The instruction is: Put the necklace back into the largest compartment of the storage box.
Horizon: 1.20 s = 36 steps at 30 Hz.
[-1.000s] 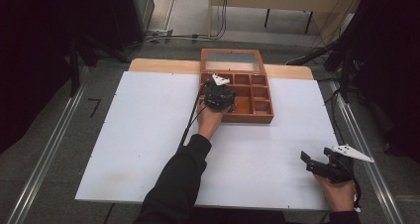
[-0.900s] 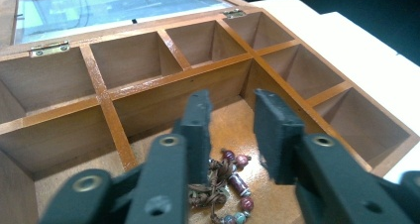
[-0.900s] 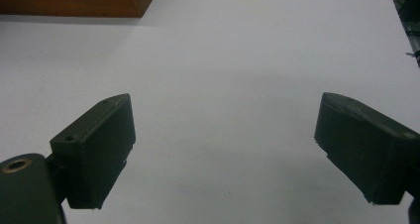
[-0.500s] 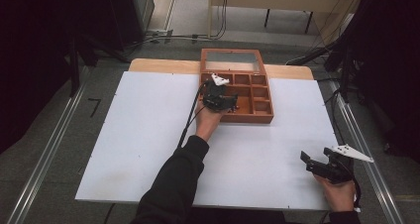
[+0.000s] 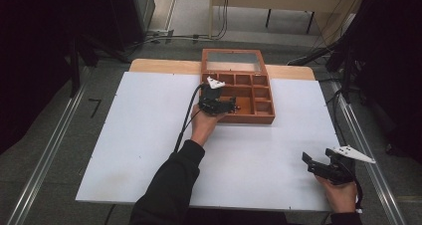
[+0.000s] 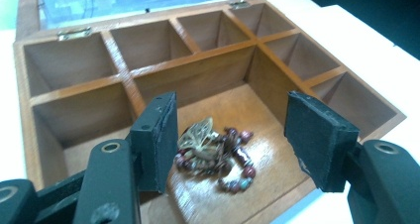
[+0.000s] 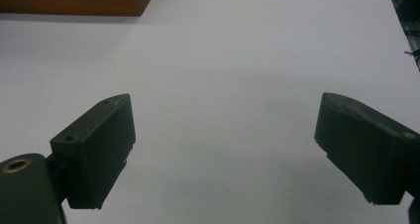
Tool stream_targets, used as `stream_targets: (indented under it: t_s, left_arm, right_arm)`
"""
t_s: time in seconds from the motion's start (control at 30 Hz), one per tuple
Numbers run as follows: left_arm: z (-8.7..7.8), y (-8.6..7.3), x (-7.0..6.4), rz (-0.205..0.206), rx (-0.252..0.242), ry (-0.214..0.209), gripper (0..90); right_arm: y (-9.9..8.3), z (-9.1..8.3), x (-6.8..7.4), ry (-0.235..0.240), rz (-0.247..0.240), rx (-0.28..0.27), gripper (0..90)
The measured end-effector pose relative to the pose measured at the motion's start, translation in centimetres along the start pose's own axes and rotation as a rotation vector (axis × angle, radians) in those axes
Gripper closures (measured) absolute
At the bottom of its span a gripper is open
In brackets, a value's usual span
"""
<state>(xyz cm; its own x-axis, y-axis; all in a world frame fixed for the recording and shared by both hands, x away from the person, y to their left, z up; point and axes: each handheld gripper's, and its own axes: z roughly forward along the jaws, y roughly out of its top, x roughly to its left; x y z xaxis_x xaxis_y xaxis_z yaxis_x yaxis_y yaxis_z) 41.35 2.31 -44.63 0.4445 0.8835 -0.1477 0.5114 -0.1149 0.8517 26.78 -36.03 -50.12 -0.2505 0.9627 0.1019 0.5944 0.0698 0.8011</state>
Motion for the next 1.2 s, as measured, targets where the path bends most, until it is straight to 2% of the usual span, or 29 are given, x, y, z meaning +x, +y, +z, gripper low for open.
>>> stream_targets:
  t_s: [0.23, 0.77, 1.03, 1.2]
  left_arm:
    - [-1.1, -0.6, 0.6, -0.013, -0.01, -0.007, 34.0]
    - [-3.6, -1.6, 0.9, 0.0, -0.008, -0.011, 18.8]
    - [-4.9, -2.4, 1.4, 0.008, -0.002, -0.005, 16.4]
    - [-5.8, -2.7, 1.6, 0.008, -0.017, -0.005, 16.2]
  right_arm:
    - [0.0, 0.0, 0.0, -0.002, 0.001, 0.001, 6.9]
    - [-0.1, -0.1, 0.0, -0.006, 0.001, 0.001, 6.9]
    - [-0.1, 0.0, 0.0, -0.008, 0.0, 0.003, 6.9]
    - [-0.1, 0.0, 0.1, -0.008, 0.0, 0.003, 6.9]
